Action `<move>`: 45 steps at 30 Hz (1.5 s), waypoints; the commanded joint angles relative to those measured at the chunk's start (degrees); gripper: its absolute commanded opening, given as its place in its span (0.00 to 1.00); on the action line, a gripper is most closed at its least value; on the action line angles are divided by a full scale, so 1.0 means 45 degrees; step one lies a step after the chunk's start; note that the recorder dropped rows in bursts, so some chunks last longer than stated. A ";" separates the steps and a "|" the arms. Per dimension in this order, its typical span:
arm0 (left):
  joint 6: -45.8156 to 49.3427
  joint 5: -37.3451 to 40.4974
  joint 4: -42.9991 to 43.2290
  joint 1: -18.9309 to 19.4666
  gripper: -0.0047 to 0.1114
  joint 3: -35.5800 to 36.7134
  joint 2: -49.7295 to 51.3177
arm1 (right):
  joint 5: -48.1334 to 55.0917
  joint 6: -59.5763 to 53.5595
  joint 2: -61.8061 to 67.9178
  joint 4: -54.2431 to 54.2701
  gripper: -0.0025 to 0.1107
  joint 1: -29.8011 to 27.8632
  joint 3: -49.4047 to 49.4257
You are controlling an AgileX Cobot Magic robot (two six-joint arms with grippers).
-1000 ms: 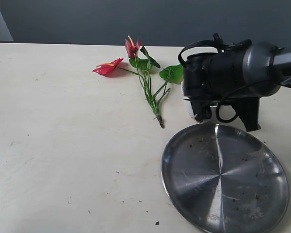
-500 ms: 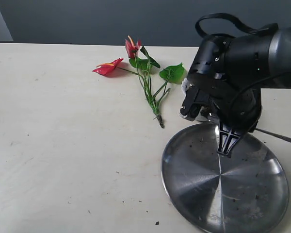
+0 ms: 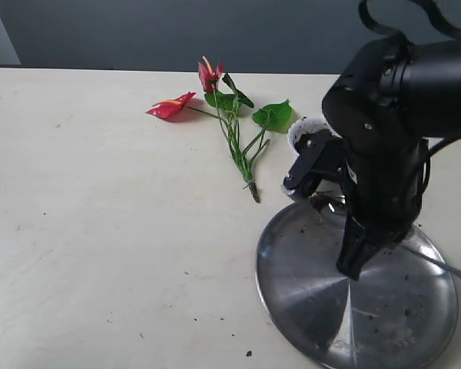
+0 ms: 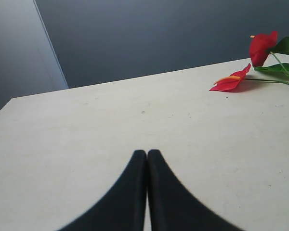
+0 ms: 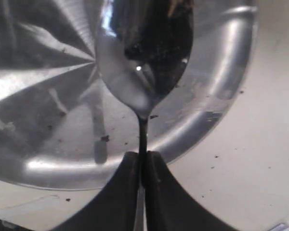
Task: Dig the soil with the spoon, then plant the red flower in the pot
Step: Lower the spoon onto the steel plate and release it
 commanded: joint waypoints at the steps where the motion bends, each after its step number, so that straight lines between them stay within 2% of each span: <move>1: -0.0010 -0.0085 -0.0047 -0.0028 0.05 -0.0034 0.0067 | -0.1080 -0.0247 -0.0130 0.0218 0.02 -0.0067 0.1319; 9: -0.0010 -0.0085 -0.0047 -0.0028 0.05 -0.0034 0.0067 | -0.4538 0.0003 -0.0072 0.1557 0.02 -0.0067 0.2242; 24: -0.0010 -0.0085 -0.0047 -0.0028 0.05 -0.0034 0.0067 | -0.4796 0.0223 0.0630 0.1127 0.02 -0.0067 0.2526; 29: -0.0010 -0.0085 -0.0047 -0.0028 0.05 -0.0034 0.0067 | -0.5253 0.1906 0.1107 0.0053 0.02 -0.0067 0.2526; 33: -0.0010 -0.0085 -0.0047 -0.0028 0.05 -0.0034 0.0067 | -0.5499 0.2132 0.1107 -0.0115 0.02 -0.0067 0.2526; 35: -0.0010 -0.0085 -0.0047 -0.0028 0.05 -0.0034 0.0067 | -0.5499 0.2106 0.1107 -0.0115 0.06 -0.0067 0.2526; 40: -0.0010 -0.0085 -0.0047 -0.0028 0.05 -0.0034 0.0067 | -0.5518 0.2106 0.1107 -0.0361 0.25 -0.0067 0.2526; 45: -0.0010 -0.0085 -0.0047 -0.0028 0.05 -0.0034 0.0067 | -0.5495 0.2146 0.1107 -0.0694 0.28 -0.0067 0.2460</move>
